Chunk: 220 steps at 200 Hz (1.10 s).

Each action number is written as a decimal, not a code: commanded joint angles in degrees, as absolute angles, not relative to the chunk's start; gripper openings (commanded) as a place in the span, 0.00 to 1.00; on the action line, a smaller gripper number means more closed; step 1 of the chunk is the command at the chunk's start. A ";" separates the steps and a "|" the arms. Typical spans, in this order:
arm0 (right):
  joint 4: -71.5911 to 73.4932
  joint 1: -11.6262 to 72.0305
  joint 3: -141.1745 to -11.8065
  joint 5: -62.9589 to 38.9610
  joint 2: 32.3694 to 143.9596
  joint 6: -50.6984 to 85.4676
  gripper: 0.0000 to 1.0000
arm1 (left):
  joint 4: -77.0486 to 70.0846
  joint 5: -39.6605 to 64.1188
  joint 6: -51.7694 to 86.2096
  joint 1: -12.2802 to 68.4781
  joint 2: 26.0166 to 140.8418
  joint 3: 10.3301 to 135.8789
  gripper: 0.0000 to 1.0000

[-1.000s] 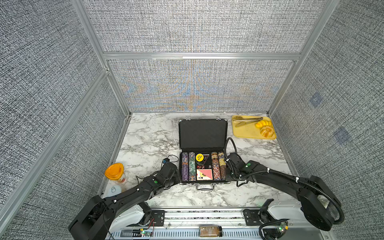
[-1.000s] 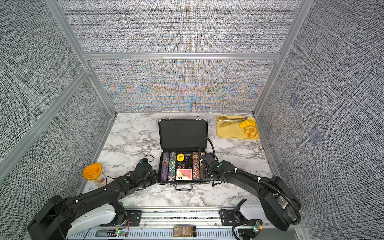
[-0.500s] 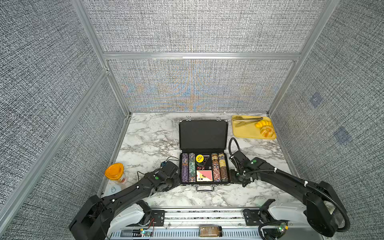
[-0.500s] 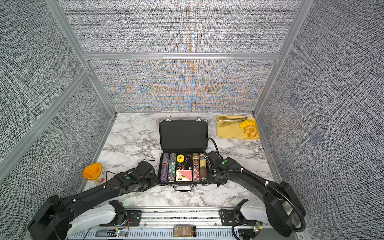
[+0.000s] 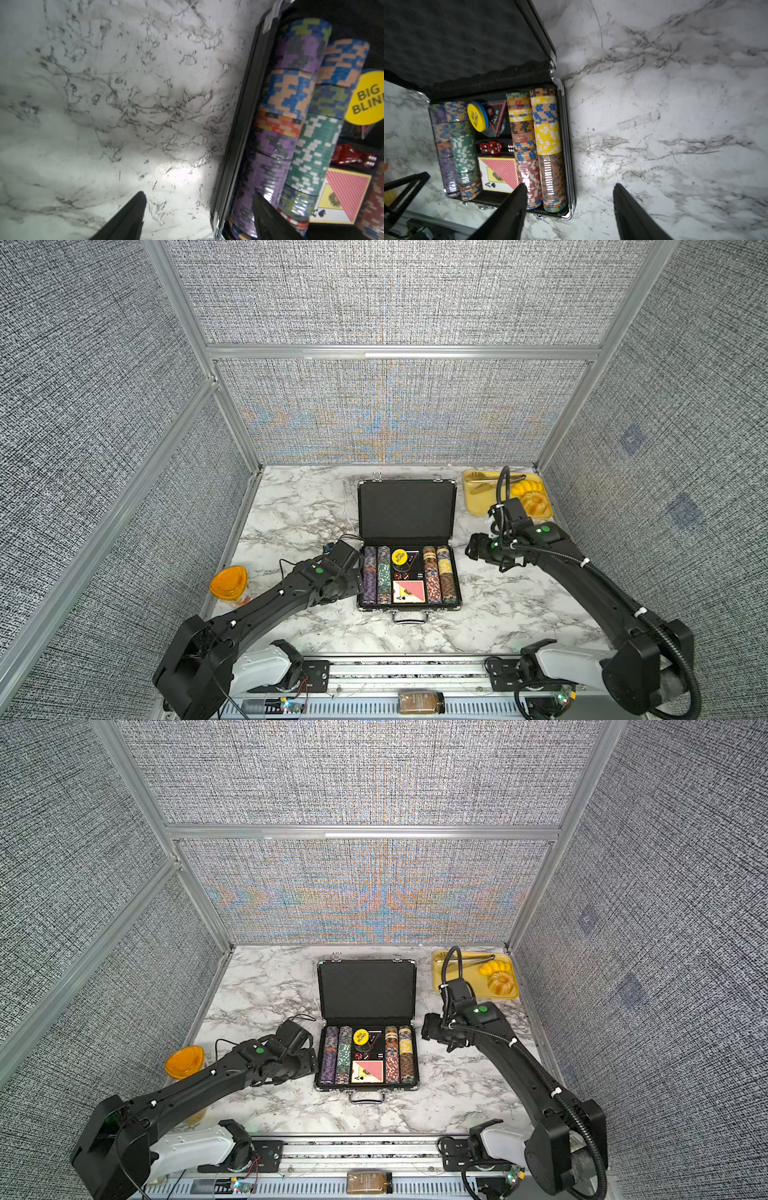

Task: Close the poker set cases
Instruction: Move the poker set case to the center of the board, then close the lid of the poker set case.

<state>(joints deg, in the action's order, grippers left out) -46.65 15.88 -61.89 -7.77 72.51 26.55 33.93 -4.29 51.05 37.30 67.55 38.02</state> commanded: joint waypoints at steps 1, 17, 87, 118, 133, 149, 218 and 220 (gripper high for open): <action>-44.27 12.46 -65.76 -13.03 74.31 23.88 0.69 | 26.42 -3.80 46.55 35.38 66.07 36.32 0.82; -41.91 9.40 -69.08 -15.67 76.35 23.88 0.69 | 20.15 -3.61 44.23 33.73 64.43 34.04 0.83; -33.69 2.82 -84.88 -26.54 90.57 26.20 0.70 | 12.45 1.16 39.68 26.78 63.58 33.09 0.89; -30.91 2.85 -91.65 -31.76 97.69 28.28 0.71 | 8.61 4.75 38.45 23.17 63.79 32.38 0.91; -29.83 2.95 -93.81 -33.22 100.23 29.33 0.71 | 6.12 6.60 38.50 21.73 64.06 31.39 0.92; -27.96 3.00 -95.44 -35.04 102.57 30.59 0.70 | 3.50 8.80 38.75 20.60 64.83 30.27 0.92; -28.79 5.19 -101.98 -39.89 110.33 31.44 0.70 | 1.02 11.93 38.23 18.05 66.31 29.05 0.93; -28.82 5.25 -101.96 -40.01 110.42 31.46 0.69 | 1.04 12.03 38.23 17.96 66.28 29.02 0.93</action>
<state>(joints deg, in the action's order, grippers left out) -28.82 4.62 -101.16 -37.30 109.49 30.96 2.98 10.26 39.05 18.68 66.17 29.32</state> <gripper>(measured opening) 0.697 0.933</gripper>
